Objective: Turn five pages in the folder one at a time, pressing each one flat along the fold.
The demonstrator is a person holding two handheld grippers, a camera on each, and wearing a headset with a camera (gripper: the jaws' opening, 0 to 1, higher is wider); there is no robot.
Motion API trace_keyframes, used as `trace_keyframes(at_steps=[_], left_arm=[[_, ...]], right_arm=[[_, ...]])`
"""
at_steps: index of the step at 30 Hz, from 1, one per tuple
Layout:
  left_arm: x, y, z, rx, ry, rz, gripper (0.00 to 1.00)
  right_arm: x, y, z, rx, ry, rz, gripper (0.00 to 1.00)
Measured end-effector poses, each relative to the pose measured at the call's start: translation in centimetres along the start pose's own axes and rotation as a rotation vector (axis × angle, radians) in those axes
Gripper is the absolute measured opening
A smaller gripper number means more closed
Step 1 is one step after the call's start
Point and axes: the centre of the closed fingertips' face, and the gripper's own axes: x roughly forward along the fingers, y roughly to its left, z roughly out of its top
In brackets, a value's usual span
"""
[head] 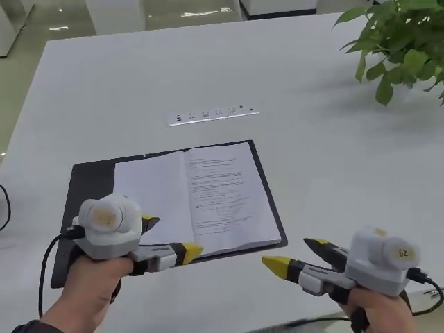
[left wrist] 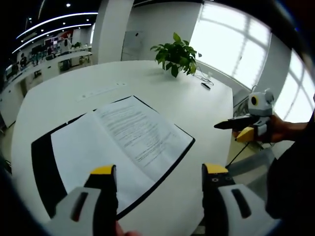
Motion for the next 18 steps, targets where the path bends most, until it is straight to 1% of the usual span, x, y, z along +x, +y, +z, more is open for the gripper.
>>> trace_keyframes(at_steps=[6,11,18], left_arm=[[1.9,-0.7,0.6,0.01,0.009,-0.021,0.69],[3.1,-1.5,1.0,0.013,0.021,-0.038,0.69],[5.3,-2.6,1.8,0.058,0.028,-0.05,0.7]], right_arm=[[-0.3,-0.2,-0.2,0.007,-0.013,0.005,0.76],[-0.3,-0.3,-0.4,0.01,-0.006,0.011,0.76],[-0.4,-0.6,-0.8,0.013,0.006,0.016,0.76]])
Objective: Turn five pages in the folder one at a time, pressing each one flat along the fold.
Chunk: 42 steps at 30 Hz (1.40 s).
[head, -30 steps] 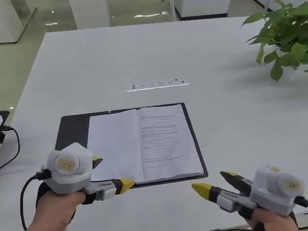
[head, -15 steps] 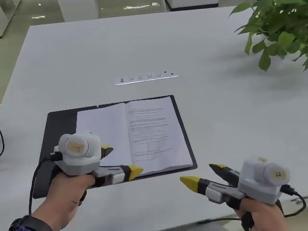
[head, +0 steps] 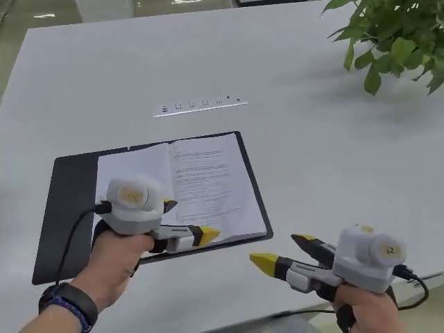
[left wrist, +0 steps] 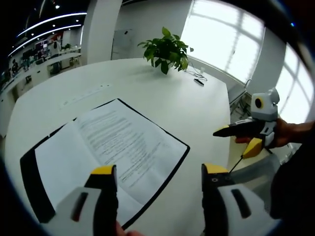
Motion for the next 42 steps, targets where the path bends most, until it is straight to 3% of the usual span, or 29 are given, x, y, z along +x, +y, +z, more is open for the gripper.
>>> trace_keyframes(at_steps=[10,21,33,37,42], left_arm=[[3.9,-1.7,0.3,0.048,0.044,-0.05,0.69],[7.1,-2.0,0.3,0.031,0.053,-0.064,0.64],[10.3,-0.8,0.2,0.0,0.042,-0.002,0.74],[11.3,-0.2,-0.6,0.028,0.08,0.044,0.74],[12.1,-0.3,-1.6,0.037,0.102,0.057,0.74]], right_arm=[[-0.3,-0.6,0.0,0.011,0.002,0.003,0.75],[-0.4,-1.2,-0.4,0.029,0.011,0.004,0.75],[-0.3,-1.9,-0.5,0.034,0.025,0.004,0.75],[-0.2,-2.0,-0.6,0.035,0.03,0.008,0.75],[-0.1,-2.1,-0.7,0.035,0.039,0.011,0.74]])
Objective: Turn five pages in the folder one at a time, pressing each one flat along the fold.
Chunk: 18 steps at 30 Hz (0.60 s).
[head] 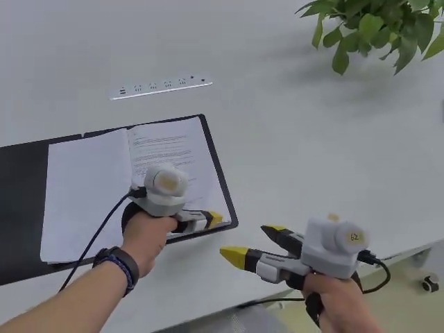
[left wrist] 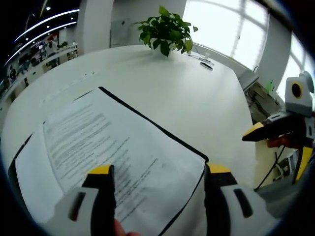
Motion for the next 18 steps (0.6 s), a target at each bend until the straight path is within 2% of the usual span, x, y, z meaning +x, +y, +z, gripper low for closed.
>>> trace_keyframes(at_steps=[2,4,8,18], left_arm=[[-0.1,0.3,0.0,0.03,0.0,0.035,0.72],[0.1,0.3,-0.1,0.037,-0.002,0.045,0.71],[0.1,0.4,-0.5,0.114,0.017,0.052,0.69],[-0.2,1.0,-0.4,0.121,0.015,0.052,0.63]], right_arm=[[0.0,-0.1,0.0,0.002,0.0,-0.002,0.74],[0.0,-0.1,-0.1,0.002,0.005,-0.002,0.74],[0.1,-0.3,-0.3,0.005,0.014,-0.002,0.74],[1.3,0.0,0.1,0.001,0.026,0.013,0.73]])
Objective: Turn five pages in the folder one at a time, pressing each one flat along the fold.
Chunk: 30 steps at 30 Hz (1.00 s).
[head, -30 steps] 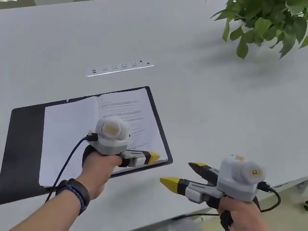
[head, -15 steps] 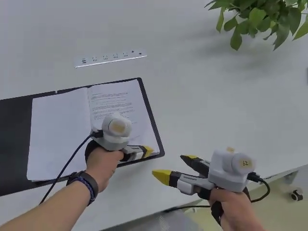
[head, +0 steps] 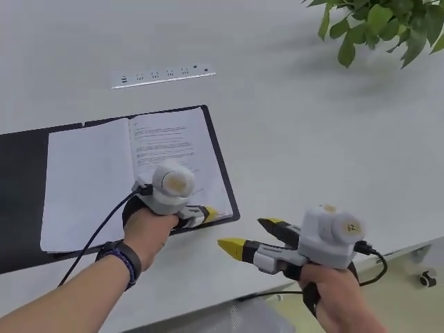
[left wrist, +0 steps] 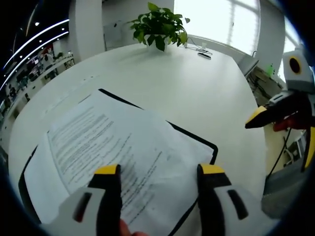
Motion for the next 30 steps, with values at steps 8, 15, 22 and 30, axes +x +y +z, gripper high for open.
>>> trace_keyframes(at_steps=[8,15,22,30], left_arm=[[-0.3,0.7,0.1,-0.041,-0.024,0.0,0.56],[-0.7,0.6,-0.1,-0.059,-0.034,-0.01,0.51],[-1.0,0.6,-0.3,-0.094,-0.058,-0.015,0.47],[-1.3,0.7,-0.6,-0.119,-0.071,-0.022,0.44]], right_arm=[[1.2,-0.5,1.4,-0.016,-0.007,0.012,0.7],[3.8,-1.1,4.1,-0.013,-0.036,0.039,0.66],[7.8,-1.7,5.7,0.022,-0.039,0.068,0.6],[10.0,-2.5,6.5,0.055,-0.033,0.081,0.59]])
